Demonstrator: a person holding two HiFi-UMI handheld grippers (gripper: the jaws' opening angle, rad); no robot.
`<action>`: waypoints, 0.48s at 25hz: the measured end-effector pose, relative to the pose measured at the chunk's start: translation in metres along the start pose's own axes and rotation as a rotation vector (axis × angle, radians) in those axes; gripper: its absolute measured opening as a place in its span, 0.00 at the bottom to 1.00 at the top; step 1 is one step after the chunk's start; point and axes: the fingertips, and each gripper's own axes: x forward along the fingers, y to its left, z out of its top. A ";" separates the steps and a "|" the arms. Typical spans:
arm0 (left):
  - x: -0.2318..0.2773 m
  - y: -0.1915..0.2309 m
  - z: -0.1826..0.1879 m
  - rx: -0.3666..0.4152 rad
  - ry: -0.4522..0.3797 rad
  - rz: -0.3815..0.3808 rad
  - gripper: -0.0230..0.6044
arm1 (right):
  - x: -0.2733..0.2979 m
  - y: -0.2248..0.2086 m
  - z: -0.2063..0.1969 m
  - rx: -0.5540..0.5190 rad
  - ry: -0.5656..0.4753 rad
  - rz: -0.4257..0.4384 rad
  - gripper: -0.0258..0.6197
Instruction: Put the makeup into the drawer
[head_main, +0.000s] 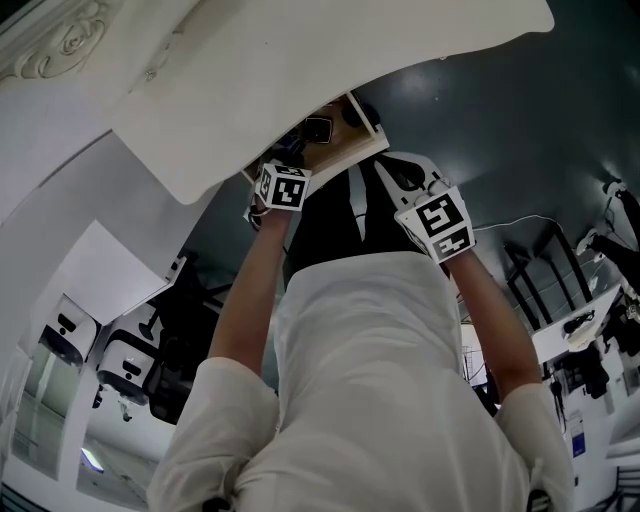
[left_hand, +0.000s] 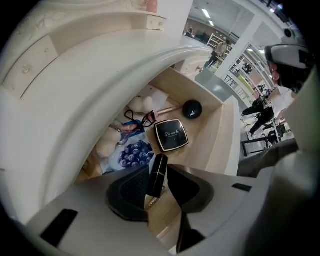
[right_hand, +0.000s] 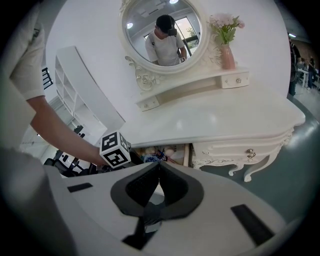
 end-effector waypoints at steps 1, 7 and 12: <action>-0.001 0.000 0.000 -0.011 -0.001 0.004 0.23 | -0.002 -0.002 0.000 -0.007 0.007 0.001 0.09; -0.012 0.001 0.004 -0.060 -0.027 0.042 0.24 | -0.015 -0.010 0.010 -0.036 -0.024 0.011 0.09; -0.037 0.002 0.010 -0.141 -0.086 0.077 0.23 | -0.024 -0.009 0.023 -0.108 -0.030 0.043 0.09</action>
